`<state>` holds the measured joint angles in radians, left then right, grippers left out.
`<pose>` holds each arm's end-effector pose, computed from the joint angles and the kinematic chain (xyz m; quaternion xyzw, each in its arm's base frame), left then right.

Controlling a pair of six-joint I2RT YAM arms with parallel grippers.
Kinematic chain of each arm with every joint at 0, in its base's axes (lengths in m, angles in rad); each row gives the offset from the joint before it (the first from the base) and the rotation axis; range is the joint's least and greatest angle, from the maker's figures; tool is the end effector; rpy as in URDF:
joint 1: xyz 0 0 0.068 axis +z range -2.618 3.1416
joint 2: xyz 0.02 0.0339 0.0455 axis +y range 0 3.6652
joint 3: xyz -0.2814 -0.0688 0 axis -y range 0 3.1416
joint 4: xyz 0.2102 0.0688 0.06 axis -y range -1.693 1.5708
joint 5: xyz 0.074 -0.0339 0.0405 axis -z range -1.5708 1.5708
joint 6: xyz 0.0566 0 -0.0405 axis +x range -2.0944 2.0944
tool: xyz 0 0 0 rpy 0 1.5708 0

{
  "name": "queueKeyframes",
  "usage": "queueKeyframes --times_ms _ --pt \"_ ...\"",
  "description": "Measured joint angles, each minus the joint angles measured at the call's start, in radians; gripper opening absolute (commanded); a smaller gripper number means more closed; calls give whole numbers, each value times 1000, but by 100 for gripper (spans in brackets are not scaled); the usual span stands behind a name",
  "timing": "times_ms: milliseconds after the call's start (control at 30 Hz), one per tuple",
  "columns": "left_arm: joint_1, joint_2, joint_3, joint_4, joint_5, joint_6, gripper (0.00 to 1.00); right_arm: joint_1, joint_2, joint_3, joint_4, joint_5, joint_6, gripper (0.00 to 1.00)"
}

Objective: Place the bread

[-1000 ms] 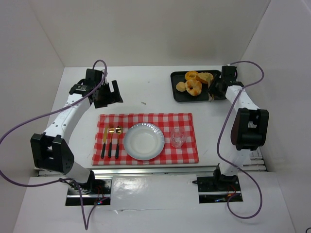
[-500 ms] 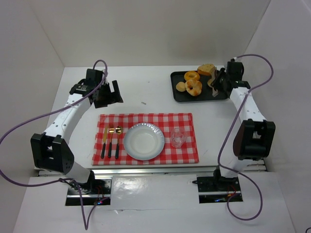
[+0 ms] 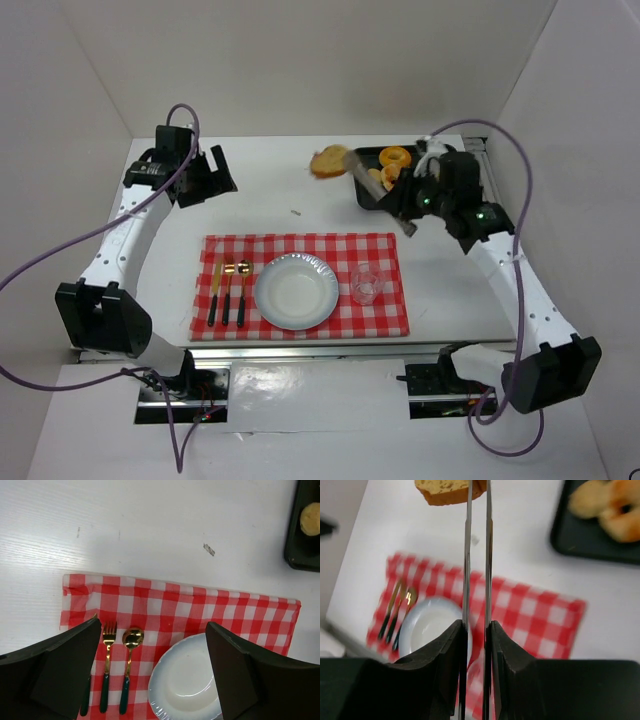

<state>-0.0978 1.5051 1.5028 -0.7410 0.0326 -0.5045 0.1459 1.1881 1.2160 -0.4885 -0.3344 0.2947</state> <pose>0.3063 -0.0319 0.3654 -0.1785 0.8980 -0.1335 0.3795 0.2323 0.0529 0.3837 -0.0252 0.8422 0.2516 0.4762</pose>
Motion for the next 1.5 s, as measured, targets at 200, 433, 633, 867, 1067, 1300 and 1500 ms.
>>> queueKeyframes --times_ms 200,433,633,867,1067,1300,1500 --pt "37 1 5 -30 -21 -4 99 333 -27 -133 -116 -68 -55 0" --pt "44 1 2 -45 -27 -24 99 510 -32 -209 -243 -43 -61 1" --pt "50 1 -2 -44 -19 -24 99 544 -19 -208 -254 15 -61 33" --pt "50 1 -6 -44 2 -24 99 546 -11 -153 -290 68 -65 53" --pt "50 1 -7 -44 10 -23 99 546 5 -98 -292 111 -69 53" --pt "50 1 -7 -43 27 -23 99 440 22 -24 -283 288 -48 52" --pt "50 1 -11 -36 55 -22 96 165 93 -9 -166 451 24 55"
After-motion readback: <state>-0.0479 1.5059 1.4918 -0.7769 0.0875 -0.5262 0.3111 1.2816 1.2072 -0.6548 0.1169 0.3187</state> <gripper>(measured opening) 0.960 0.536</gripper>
